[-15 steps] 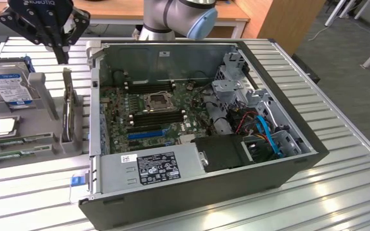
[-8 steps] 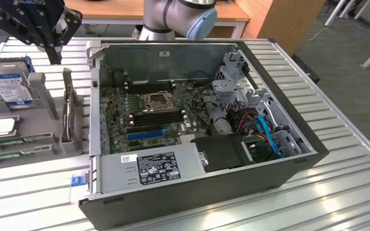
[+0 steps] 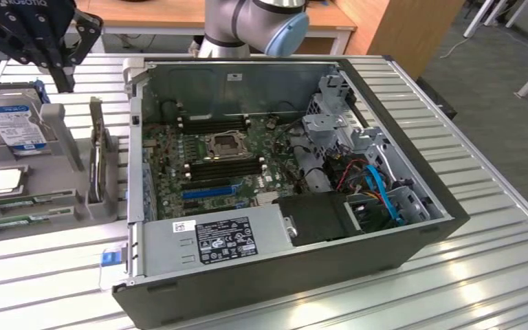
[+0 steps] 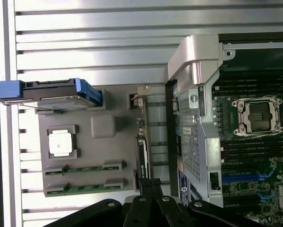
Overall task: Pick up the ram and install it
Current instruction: 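Reach for the ram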
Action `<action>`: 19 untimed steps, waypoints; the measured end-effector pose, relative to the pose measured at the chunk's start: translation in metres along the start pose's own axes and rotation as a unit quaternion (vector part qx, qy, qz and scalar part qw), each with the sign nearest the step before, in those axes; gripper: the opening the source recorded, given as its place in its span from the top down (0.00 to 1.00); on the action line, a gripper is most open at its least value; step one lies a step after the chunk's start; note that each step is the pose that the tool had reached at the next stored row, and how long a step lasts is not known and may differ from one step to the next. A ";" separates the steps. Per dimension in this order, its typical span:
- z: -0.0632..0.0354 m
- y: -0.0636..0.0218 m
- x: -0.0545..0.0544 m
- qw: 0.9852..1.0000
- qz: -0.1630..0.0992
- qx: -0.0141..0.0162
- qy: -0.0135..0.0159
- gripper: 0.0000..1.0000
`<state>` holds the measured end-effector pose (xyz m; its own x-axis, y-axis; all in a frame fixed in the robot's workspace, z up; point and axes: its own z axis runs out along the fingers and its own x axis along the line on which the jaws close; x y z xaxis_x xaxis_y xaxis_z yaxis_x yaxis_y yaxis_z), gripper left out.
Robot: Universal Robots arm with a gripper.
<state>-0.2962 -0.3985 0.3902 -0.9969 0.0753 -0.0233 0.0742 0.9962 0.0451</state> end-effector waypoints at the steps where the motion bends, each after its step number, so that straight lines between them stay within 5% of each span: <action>1: 0.0000 -0.0001 0.002 1.000 0.000 0.000 0.000 0.90; 19: -0.0004 -0.0026 0.036 1.000 0.000 0.000 0.000 0.90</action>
<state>-0.3327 -0.3984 0.3896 -0.9969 0.0754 -0.0233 0.0743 0.9962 0.0450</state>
